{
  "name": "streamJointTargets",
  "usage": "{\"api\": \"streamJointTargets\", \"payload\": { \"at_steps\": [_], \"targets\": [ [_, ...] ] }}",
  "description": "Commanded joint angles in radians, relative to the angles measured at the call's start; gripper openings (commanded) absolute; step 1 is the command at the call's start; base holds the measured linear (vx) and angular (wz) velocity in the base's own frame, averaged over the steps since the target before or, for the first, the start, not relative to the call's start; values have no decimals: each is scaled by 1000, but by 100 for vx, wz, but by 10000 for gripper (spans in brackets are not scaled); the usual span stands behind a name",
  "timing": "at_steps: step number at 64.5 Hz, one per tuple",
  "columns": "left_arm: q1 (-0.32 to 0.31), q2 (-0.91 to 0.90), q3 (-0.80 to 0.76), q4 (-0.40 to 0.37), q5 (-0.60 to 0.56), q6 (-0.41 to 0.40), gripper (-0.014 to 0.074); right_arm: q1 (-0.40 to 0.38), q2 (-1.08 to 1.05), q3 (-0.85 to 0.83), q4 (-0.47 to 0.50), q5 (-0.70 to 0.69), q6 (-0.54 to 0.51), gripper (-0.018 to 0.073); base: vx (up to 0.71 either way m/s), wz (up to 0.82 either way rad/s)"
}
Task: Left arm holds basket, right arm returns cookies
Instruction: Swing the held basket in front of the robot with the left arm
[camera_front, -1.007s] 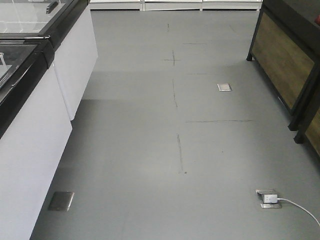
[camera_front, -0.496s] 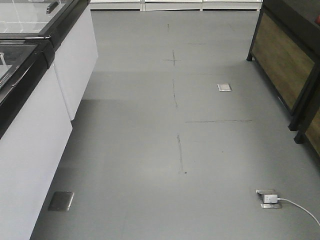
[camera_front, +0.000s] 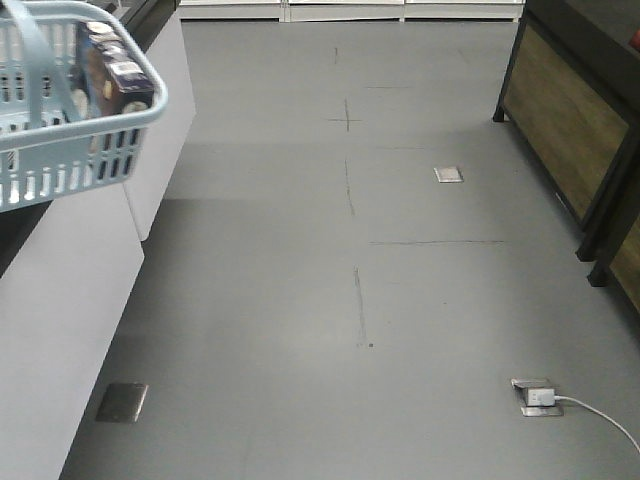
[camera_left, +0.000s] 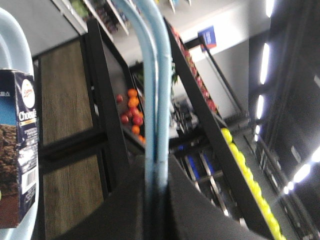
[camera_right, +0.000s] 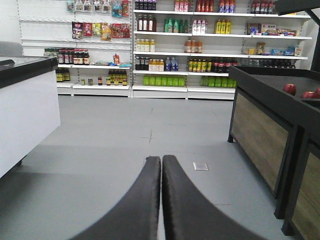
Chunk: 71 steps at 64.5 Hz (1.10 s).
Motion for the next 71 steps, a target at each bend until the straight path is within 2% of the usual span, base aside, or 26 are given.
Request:
{"api": "streamJointTargets", "payload": {
  "at_steps": [1, 12, 21, 25, 31, 35, 39, 47, 58, 62, 71],
  "targets": [
    [-118, -47, -37, -51, 48, 25, -8, 0, -7, -1, -5, -73, -1, -8, 0, 0],
    [-309, -43, -37, 56, 64, 36, -8, 0, -7, -1, -5, -73, -1, -8, 0, 0],
    [-469, -47, -18, 153, 121, 18, -8, 0, -7, -1, -5, -73, -1, -8, 0, 0],
    [-549, -59, 33, 187, 80, 37, -8, 0, -7, -1, -5, -73, -1, -8, 0, 0],
    [-617, -85, 145, 179, -22, 40, -8, 0, -7, -1, -5, -73, -1, -8, 0, 0],
    [-644, -102, 229, 137, -65, 64, -8, 0, -7, -1, -5, -73, -1, -8, 0, 0],
    [-668, -110, 317, 78, -70, 131, -8, 0, -7, -1, -5, -73, -1, -8, 0, 0],
    [-721, -115, 514, -118, -47, 273, -8, 0, -8, -1, -5, -73, -1, -8, 0, 0],
    [-756, -117, 667, -118, -80, 332, -8, 0, -8, -1, -5, -73, -1, -8, 0, 0],
    [-756, -117, 702, -118, -57, 371, -8, 0, -8, -1, -5, -73, -1, -8, 0, 0],
    [-757, -117, 774, -118, 5, 398, -8, 0, -8, -1, -5, -73, -1, -8, 0, 0]
  ]
}}
